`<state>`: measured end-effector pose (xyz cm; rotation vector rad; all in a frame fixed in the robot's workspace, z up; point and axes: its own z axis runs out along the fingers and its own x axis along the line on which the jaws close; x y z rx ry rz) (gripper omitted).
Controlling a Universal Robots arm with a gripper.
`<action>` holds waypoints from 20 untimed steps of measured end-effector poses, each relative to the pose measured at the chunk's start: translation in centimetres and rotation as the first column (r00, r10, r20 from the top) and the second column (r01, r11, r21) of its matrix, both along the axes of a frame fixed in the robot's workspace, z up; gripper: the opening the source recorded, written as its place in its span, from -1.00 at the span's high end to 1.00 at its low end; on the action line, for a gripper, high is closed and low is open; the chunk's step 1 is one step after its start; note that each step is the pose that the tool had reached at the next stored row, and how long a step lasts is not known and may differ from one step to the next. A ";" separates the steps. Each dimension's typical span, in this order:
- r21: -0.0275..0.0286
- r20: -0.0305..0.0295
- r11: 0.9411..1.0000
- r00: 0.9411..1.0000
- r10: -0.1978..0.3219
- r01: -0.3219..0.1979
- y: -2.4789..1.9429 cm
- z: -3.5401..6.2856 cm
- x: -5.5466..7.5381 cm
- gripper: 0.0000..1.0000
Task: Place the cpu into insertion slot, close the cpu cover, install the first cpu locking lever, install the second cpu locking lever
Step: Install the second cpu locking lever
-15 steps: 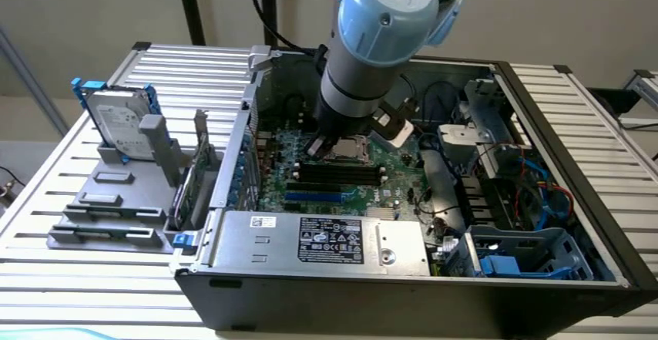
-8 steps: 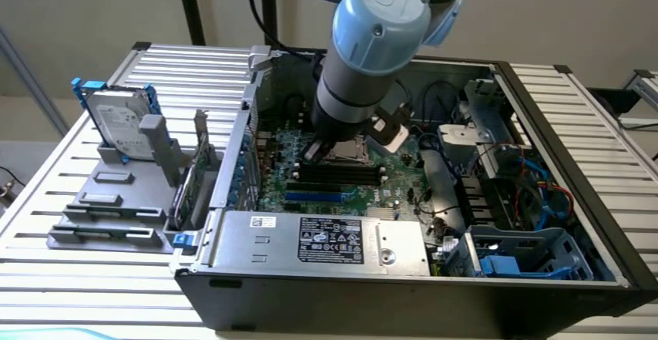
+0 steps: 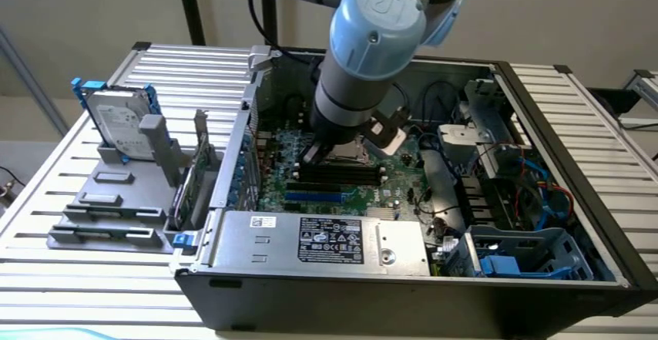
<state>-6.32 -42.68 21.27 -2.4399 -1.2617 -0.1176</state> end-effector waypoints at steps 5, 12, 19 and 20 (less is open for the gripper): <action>0.000 0.004 1.000 1.000 0.000 0.000 0.29 -0.20 -0.3 0.79; 0.000 0.016 1.000 1.000 0.000 0.000 0.70 -0.53 -0.4 0.79; 0.000 0.025 1.000 1.000 0.001 -0.001 0.73 -0.90 -0.5 0.79; 0.000 0.025 1.000 1.000 0.001 -0.001 0.73 -0.96 -0.5 0.79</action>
